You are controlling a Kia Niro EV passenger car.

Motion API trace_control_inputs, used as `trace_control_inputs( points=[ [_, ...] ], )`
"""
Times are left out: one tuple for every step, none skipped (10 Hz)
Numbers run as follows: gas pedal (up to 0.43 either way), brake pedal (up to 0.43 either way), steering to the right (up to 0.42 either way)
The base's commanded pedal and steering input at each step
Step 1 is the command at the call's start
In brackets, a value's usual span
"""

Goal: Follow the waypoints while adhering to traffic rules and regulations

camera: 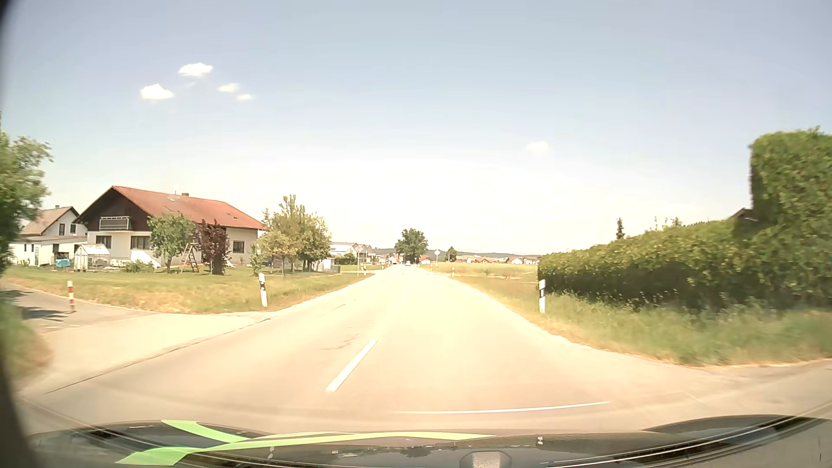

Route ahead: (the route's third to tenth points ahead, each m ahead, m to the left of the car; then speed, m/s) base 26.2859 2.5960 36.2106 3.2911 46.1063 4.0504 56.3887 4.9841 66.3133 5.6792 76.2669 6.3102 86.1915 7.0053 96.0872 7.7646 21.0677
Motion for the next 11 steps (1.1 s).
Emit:
trace_control_inputs(
  points=[
    [0.228, 0.0, -0.009],
    [0.209, 0.0, -0.009],
    [0.197, 0.0, -0.009],
    [0.197, 0.0, -0.009],
    [0.189, 0.0, -0.009],
    [0.177, 0.0, -0.009],
    [0.177, 0.0, -0.009],
    [0.177, 0.0, -0.009],
    [0.189, 0.0, -0.009],
    [0.189, 0.0, -0.009],
    [0.189, 0.0, -0.009]
  ],
)
